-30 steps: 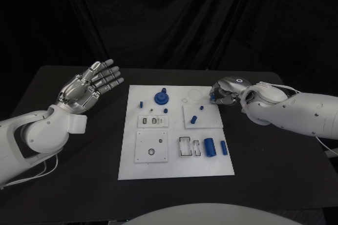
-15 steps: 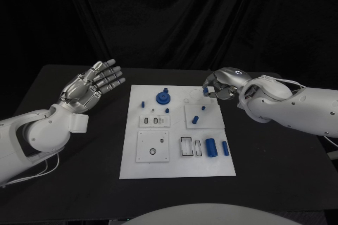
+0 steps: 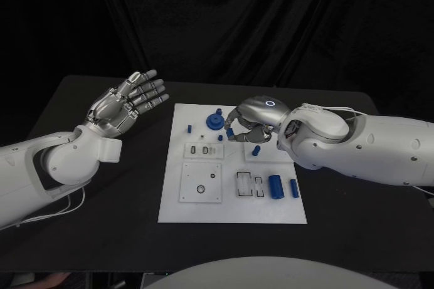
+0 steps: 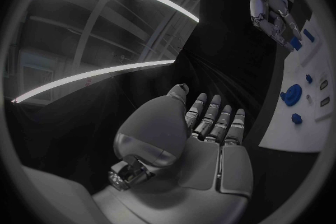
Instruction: Assemble the parts on the task board
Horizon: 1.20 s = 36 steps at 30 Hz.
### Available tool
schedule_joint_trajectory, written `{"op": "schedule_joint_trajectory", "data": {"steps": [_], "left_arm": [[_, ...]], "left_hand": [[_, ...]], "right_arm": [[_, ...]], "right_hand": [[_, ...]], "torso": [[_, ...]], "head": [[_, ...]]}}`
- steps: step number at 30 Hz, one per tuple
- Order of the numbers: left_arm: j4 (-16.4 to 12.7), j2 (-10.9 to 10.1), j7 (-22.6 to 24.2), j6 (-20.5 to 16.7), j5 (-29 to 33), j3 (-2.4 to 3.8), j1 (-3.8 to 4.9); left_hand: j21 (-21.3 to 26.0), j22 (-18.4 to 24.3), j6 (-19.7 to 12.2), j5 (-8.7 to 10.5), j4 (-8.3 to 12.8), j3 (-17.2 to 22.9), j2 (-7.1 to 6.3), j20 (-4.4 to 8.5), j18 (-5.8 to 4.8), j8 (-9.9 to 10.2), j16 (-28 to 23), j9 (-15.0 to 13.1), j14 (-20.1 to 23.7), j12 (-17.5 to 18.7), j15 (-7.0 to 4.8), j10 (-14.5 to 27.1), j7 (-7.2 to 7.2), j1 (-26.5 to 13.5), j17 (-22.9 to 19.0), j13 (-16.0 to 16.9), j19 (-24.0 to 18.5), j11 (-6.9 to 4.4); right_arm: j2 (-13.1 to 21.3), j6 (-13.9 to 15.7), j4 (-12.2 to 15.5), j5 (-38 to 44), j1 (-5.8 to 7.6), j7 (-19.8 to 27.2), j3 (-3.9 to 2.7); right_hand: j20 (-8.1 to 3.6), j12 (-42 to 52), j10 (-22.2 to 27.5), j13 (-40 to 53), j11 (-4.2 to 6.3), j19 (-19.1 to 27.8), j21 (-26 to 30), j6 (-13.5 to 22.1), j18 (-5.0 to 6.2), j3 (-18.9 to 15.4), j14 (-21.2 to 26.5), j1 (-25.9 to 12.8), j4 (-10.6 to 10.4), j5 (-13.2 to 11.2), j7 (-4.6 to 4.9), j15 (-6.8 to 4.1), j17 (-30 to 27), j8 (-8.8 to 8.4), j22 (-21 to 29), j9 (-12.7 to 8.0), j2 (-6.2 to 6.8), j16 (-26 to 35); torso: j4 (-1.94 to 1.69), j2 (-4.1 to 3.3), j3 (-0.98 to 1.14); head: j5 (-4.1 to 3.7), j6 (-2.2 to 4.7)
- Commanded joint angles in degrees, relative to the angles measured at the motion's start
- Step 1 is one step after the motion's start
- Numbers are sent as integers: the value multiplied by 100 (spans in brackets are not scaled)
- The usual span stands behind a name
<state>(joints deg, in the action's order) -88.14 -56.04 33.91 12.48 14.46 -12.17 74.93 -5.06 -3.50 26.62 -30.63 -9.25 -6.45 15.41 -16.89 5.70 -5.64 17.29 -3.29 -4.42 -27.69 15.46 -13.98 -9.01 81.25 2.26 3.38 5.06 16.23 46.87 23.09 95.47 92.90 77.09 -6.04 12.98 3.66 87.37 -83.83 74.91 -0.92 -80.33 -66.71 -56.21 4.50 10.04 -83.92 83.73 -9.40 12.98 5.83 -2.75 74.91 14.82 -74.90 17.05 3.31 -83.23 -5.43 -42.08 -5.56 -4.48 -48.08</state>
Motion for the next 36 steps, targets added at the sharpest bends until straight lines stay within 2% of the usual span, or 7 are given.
{"op": "schedule_joint_trajectory", "data": {"steps": [1,4,12,16,20,28,36], "left_arm": [[1,23,40,53,18,6,-8],[6,34,34,56,18,6,-9],[21,62,17,63,18,6,-13],[25,82,6,68,18,6,-16],[23,89,-5,70,18,6,-18],[25,87,-22,68,18,6,-21],[25,96,-40,77,18,6,-23]], "left_hand": [[-1,8,32,-32,11,36,8,12,-67,-33,-6,-9,-14,-15,16,-27,-518,-52,5,5,18,0],[-1,8,32,-32,11,36,8,12,-67,-33,-6,-9,-14,-15,16,-27,-518,-52,5,5,18,0],[-1,8,32,-32,11,36,8,12,-67,-33,-6,-9,-14,-15,16,-27,-518,-52,5,5,18,0],[-1,8,32,-32,11,36,8,12,-67,-33,-6,-9,-14,-15,16,-27,-518,-52,5,5,18,0],[-2,8,32,-35,19,47,6,12,-66,-34,3,-9,-15,-19,16,-31,-520,-62,7,5,20,-3],[-2,8,32,-35,19,47,6,12,-66,-34,3,-9,-15,-19,16,-31,-520,-62,7,5,20,-3],[-2,8,40,-36,22,52,4,12,-66,-36,-1,-10,-14,-21,14,-32,-521,-67,6,5,21,-7]], "right_arm": [[-164,-400,-37,217,-37,-265,-1],[-318,-456,-125,223,-85,-305,-1],[-577,-540,-321,320,-251,-430,-2],[-694,-554,-443,349,-311,-495,-3],[-755,-529,-513,368,-341,-544,-3],[-802,-471,-575,468,-365,-598,-3],[-851,-474,-647,485,-369,-585,-3]], "right_hand": [[-32,-29,-274,1120,44,22,22,-136,50,-10,-350,16,16,9,-102,-39,629,35,-764,191,-37,1],[-34,-31,-272,1117,45,27,36,-136,53,-10,-351,17,18,16,-103,-40,631,35,-760,194,-37,-1],[-44,-67,-231,1072,48,72,168,-124,78,-13,-339,26,35,67,-104,-47,587,31,-721,211,-26,35],[-44,-70,-227,1067,48,79,184,-122,81,-14,-339,26,37,71,-103,-47,586,30,-716,212,-24,36],[-46,-81,-215,1055,47,95,229,-117,90,-14,-337,28,43,87,-102,-47,579,27,-702,217,-21,42],[-49,-92,-201,1042,44,105,270,-102,95,-14,-331,33,58,134,-96,-46,566,18,-691,230,-13,54],[-44,-117,-174,1014,22,114,319,-13,99,-31,-322,-7,52,149,-66,-32,541,-38,-680,234,8,77]], "torso": [[11,-4,3],[10,-8,10],[13,3,14],[-2,-2,17],[-10,-6,17],[-1,-21,27],[11,-11,17]], "head": [[34,-6],[44,-6],[123,-70],[125,-69],[115,-79],[105,-83],[104,-97]]}}
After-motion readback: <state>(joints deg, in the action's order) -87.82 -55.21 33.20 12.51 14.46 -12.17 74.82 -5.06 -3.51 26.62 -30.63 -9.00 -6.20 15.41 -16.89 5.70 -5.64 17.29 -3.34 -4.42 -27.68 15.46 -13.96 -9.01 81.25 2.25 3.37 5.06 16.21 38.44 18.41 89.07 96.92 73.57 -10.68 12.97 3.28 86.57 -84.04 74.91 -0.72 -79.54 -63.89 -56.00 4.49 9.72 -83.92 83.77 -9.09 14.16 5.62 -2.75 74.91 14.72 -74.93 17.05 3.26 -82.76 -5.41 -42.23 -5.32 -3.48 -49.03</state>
